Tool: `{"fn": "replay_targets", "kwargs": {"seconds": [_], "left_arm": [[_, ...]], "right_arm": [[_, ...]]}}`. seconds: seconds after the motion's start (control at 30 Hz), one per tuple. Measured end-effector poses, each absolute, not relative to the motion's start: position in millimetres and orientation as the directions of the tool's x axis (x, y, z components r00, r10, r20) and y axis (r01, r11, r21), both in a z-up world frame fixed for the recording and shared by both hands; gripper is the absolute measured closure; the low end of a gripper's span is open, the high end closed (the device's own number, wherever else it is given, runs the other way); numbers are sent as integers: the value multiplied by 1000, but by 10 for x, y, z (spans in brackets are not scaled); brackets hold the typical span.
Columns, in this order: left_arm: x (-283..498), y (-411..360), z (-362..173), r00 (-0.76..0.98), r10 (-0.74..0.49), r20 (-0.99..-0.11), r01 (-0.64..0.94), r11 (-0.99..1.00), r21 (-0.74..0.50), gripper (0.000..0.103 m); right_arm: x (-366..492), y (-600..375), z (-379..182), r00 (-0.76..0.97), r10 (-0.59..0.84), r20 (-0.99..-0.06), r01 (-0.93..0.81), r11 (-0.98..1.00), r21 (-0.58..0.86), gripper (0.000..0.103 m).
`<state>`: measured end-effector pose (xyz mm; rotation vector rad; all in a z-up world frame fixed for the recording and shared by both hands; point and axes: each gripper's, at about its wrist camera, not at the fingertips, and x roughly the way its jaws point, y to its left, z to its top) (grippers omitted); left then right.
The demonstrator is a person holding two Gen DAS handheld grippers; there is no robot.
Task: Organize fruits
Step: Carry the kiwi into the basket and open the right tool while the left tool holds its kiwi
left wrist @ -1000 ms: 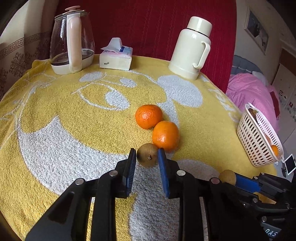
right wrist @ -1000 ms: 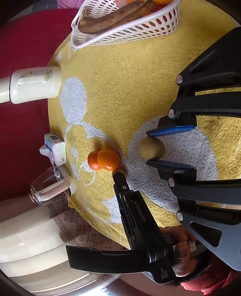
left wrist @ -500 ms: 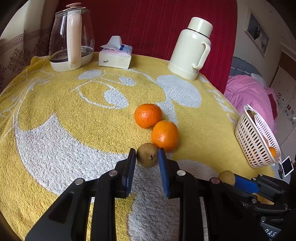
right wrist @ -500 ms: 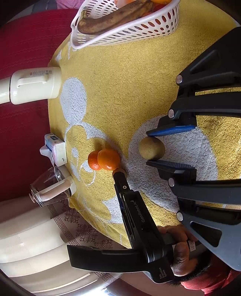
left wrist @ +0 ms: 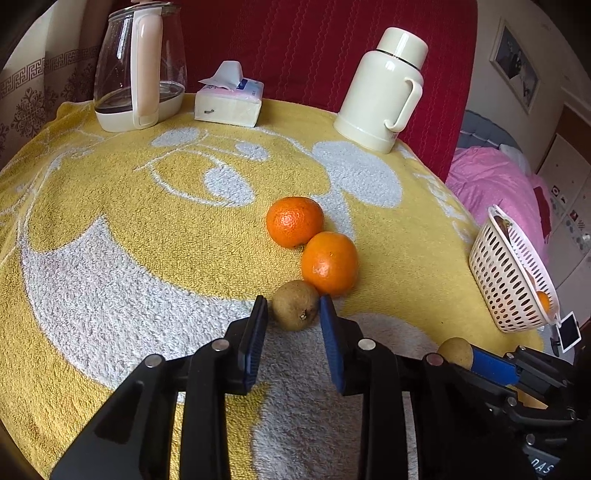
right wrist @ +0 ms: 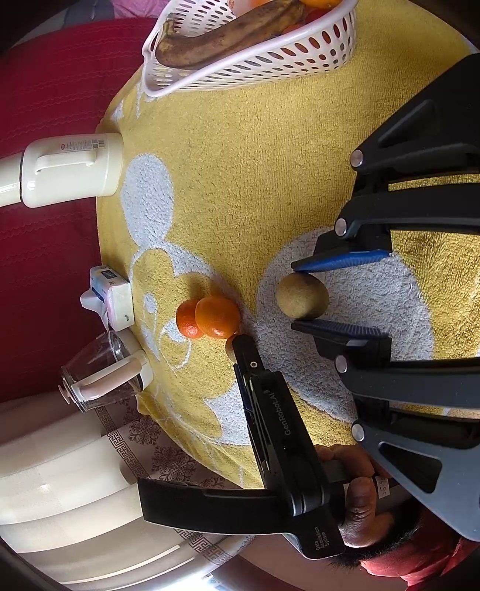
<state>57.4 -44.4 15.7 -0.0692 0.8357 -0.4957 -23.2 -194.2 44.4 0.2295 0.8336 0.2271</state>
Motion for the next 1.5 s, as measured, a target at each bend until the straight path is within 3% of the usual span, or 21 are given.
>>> {"fn": "replay_targets", "kwargs": {"seconds": [0.4,1.17,1.23,1.3,1.5], "left_arm": [[395,-439,288,618,-439,-652,413,887,-205,76],[96,-630,587,643,-453,-617,457,874,-165,76],[73,-652,601,644,-454,-616,460,873,-162,76],[54,-679,621,645,-454,-615,463,872,-157,76],[-16,-802,696,646,-464,-607,484,863,-144,76]], "right_arm": [[-336,-2122,646,705,250,-663,-70,955,287,76],[-866,-3263,894,792,-69,-607,248,945,215,76],[-883,-3290,883,792,-74,-606,255,942,219,71],[-896,-3309,874,794,-81,-602,262,940,220,60],[-952,-3376,870,802,-82,-592,262,938,226,59]]}}
